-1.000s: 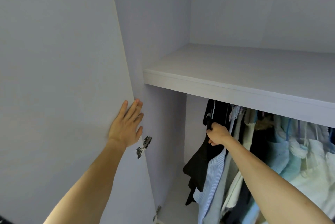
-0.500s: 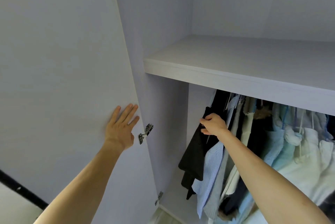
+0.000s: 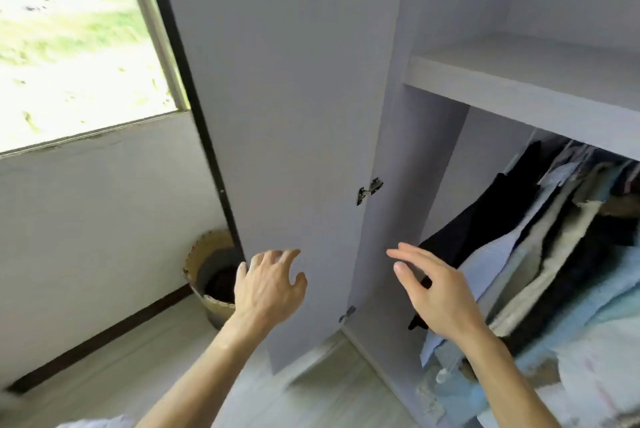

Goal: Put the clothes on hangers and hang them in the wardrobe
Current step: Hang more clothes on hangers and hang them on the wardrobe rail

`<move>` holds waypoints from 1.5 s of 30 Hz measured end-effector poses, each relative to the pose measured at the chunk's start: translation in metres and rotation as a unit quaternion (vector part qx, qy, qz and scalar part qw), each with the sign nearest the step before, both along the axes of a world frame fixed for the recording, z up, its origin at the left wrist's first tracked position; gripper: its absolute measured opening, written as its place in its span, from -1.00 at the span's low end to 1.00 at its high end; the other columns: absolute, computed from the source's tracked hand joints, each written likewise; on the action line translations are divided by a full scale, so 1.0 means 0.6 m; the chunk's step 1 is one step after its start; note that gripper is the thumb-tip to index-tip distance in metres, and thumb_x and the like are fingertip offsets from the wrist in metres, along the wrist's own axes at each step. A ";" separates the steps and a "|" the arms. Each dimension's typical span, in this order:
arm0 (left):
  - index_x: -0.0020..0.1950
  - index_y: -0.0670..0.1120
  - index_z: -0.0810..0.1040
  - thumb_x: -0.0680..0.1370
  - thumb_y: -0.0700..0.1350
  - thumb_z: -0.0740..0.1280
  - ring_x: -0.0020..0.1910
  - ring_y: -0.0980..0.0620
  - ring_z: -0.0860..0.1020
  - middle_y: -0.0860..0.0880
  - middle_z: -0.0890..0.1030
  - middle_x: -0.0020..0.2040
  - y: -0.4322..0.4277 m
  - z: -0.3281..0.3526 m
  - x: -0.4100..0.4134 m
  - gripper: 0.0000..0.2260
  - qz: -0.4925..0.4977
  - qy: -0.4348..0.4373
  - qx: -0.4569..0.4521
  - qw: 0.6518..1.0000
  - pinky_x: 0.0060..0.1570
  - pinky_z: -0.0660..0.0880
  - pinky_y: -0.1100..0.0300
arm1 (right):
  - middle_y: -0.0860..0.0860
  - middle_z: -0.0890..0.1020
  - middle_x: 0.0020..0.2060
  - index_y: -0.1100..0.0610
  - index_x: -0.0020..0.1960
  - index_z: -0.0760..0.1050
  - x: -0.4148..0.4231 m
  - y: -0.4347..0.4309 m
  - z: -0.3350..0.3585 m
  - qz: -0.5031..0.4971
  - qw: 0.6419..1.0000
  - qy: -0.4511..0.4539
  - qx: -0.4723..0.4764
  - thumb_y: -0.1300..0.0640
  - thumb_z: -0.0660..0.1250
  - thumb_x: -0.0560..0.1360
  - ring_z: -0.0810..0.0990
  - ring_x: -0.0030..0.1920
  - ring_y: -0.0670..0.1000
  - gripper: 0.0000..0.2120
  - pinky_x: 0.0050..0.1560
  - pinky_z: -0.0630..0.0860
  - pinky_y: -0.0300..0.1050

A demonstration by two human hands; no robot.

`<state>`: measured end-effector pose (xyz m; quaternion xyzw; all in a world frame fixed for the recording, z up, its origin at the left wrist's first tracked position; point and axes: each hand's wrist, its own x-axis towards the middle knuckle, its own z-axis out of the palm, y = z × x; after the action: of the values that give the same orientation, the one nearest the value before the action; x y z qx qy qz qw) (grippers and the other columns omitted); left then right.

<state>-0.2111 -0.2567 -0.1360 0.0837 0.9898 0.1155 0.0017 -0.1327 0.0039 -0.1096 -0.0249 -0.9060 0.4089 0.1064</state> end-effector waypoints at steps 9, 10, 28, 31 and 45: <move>0.32 0.14 0.56 0.48 0.17 0.11 0.27 0.00 0.52 0.07 0.59 0.26 -0.347 -0.113 0.365 -0.53 0.256 -0.055 0.022 0.965 0.23 0.41 0.04 | -0.21 0.43 0.41 -0.18 0.33 0.51 0.106 -0.340 -0.093 0.304 0.941 -0.018 0.147 -0.06 0.23 0.62 0.20 0.52 -0.17 -0.70 0.51 0.26 -0.04; 0.33 0.14 0.55 0.48 0.17 0.10 0.26 0.00 0.52 0.07 0.59 0.26 -0.377 -0.117 0.414 -0.53 0.291 -0.066 0.029 0.954 0.23 0.42 0.04 | -0.20 0.44 0.42 -0.17 0.34 0.51 0.119 -0.380 -0.092 0.338 0.929 -0.016 0.152 -0.06 0.24 0.62 0.21 0.52 -0.15 -0.70 0.51 0.27 0.02; 0.46 0.12 0.42 0.65 0.07 0.15 0.38 0.03 0.42 0.09 0.46 0.43 -0.373 -0.158 1.069 -0.63 0.795 -0.047 0.169 0.580 0.32 0.39 0.13 | -0.25 0.43 0.40 -0.21 0.35 0.47 0.451 -0.851 -0.072 0.830 0.504 0.091 0.220 -0.14 0.17 0.63 0.24 0.51 -0.12 -0.68 0.47 0.16 -0.20; 0.46 0.12 0.42 0.64 0.05 0.17 0.40 0.07 0.41 0.14 0.46 0.43 -0.307 -0.160 1.123 -0.63 0.839 -0.034 0.167 0.516 0.31 0.39 0.17 | -0.23 0.46 0.39 -0.18 0.35 0.48 0.505 -0.866 -0.093 0.869 0.437 0.097 0.209 -0.14 0.16 0.63 0.27 0.50 -0.10 -0.68 0.46 0.22 -0.16; 0.44 0.08 0.45 0.64 0.00 0.21 0.27 0.09 0.53 0.09 0.55 0.35 -0.110 -0.169 1.314 -0.64 0.933 -0.015 0.151 0.326 0.16 0.52 0.14 | -0.18 0.42 0.44 -0.15 0.43 0.41 0.765 -0.848 -0.189 0.941 0.222 0.081 0.242 -0.18 0.09 0.64 0.21 0.54 -0.07 -0.60 0.49 0.23 -0.10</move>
<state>0.5776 -0.3230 -0.2373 -0.8978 0.3833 0.1897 -0.1050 0.3266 -0.5046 -0.2229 0.9060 -0.3150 -0.0263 -0.2814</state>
